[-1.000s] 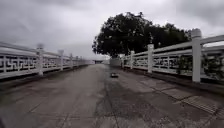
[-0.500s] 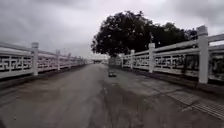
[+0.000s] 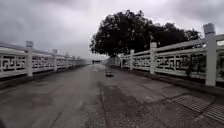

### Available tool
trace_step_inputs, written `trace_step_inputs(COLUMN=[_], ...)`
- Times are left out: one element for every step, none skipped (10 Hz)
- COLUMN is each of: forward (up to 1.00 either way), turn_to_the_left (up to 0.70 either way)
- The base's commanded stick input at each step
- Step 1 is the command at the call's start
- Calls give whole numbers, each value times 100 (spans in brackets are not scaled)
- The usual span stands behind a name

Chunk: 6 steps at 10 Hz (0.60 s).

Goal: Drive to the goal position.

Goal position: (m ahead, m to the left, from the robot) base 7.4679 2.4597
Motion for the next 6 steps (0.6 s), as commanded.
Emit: trace_step_inputs(forward=[45,44,44,44,44,44], turn_to_the_left=[3,3,3,3,3,3])
